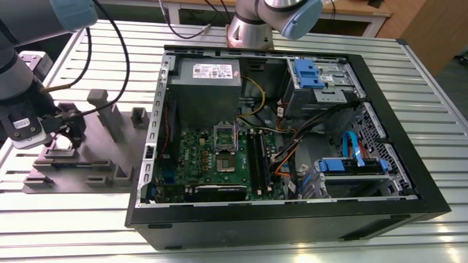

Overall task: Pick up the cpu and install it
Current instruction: 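Pick up the cpu and move it towards the insertion slot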

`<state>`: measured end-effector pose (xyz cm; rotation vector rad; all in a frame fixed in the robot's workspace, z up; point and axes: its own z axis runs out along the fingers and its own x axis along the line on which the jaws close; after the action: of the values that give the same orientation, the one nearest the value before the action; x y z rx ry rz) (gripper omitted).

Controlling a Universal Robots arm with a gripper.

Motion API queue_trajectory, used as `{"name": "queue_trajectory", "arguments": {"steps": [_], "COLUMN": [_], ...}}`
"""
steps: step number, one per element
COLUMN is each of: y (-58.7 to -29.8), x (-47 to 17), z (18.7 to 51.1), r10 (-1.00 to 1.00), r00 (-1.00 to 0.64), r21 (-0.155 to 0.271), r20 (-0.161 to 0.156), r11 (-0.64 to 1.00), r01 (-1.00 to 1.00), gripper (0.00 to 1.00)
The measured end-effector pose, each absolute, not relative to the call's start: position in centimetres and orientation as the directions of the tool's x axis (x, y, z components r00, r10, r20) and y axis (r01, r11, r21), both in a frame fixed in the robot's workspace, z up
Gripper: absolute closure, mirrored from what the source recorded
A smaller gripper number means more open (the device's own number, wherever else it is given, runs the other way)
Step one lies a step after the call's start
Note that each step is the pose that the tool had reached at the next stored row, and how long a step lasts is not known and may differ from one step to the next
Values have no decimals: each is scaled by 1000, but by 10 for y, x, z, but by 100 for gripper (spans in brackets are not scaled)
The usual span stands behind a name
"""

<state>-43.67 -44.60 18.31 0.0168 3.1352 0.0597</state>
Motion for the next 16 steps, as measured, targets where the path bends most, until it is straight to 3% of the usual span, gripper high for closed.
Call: {"name": "queue_trajectory", "arguments": {"steps": [16], "y": [-445], "x": [-438], "z": [179], "r10": [11], "r00": [-1000], "r21": [40], "r20": [-6], "r11": [999], "r01": [10], "gripper": [35]}}
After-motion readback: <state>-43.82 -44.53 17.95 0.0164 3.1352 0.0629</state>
